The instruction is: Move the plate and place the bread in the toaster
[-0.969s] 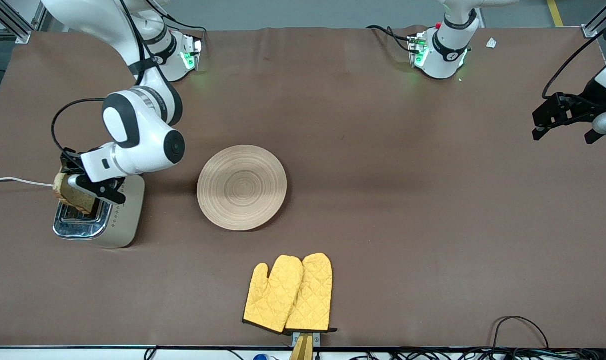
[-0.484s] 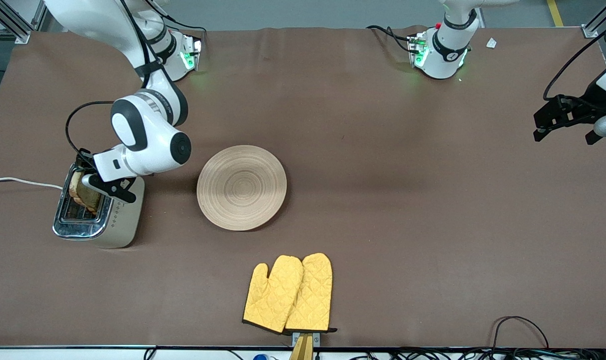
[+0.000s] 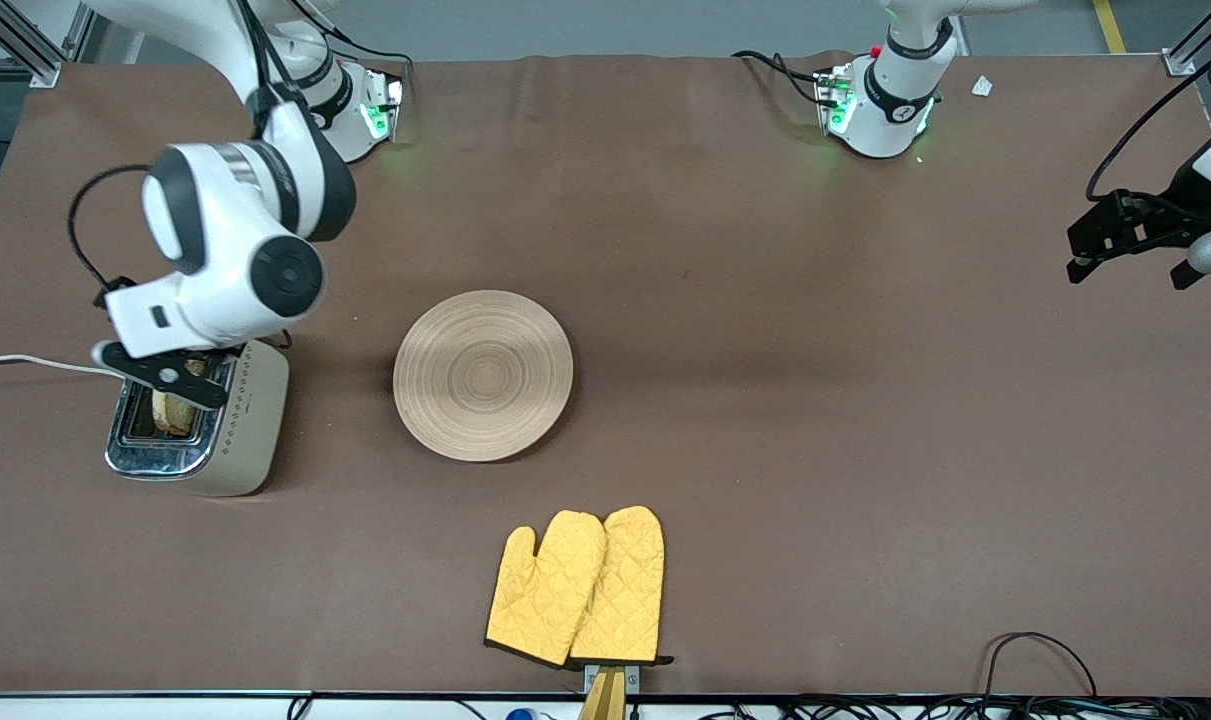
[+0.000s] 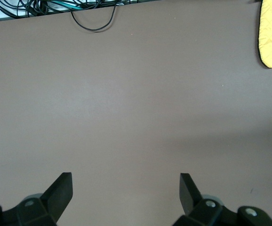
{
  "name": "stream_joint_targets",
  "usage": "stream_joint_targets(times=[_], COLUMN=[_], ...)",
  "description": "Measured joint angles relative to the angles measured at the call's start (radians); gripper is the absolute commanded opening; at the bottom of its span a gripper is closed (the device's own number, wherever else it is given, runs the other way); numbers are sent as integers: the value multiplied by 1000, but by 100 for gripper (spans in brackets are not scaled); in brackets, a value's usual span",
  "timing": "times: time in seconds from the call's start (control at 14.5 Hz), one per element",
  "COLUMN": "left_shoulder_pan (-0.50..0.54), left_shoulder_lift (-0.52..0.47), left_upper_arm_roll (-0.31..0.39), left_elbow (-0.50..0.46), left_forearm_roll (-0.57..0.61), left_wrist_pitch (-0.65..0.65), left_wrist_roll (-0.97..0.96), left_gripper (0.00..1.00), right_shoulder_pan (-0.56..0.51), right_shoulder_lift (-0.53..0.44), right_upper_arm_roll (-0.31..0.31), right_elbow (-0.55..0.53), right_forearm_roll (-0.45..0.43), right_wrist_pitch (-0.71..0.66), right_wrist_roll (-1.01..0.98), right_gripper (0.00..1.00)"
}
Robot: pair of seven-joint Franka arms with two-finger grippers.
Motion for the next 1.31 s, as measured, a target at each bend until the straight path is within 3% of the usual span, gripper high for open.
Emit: stream_joint_targets(times=[0.21, 0.42, 0.62, 0.76, 0.97, 1.31], left_shoulder_pan=[1, 2, 4, 4, 7, 15], left_shoulder_lift=[0, 1, 1, 1, 1, 2], left_upper_arm_roll=[1, 2, 3, 4, 4, 5], left_elbow=[-1, -3, -4, -4, -4, -6], left_forearm_roll=[0, 0, 0, 0, 0, 0], left_wrist_pitch=[-1, -8, -8, -9, -9, -9], left_wrist_roll=[7, 7, 8, 8, 8, 11], left_gripper=[100, 100, 100, 100, 100, 100], right_shoulder_pan=[-42, -107, -151, -178, -245, -301], right_shoulder_lift=[-47, -152, -295, -341, -335, -324], right_upper_arm_roll=[-3, -5, -11, -36, -75, -82], right_elbow=[125, 141, 63, 13, -15, -6], right_forearm_roll=[267, 481, 535, 567, 641, 668], right_wrist_pitch=[-71, -132, -80, 19, 152, 184], right_wrist_roll=[-26, -80, -287, -456, -735, -861], right_gripper=[100, 100, 100, 100, 100, 100])
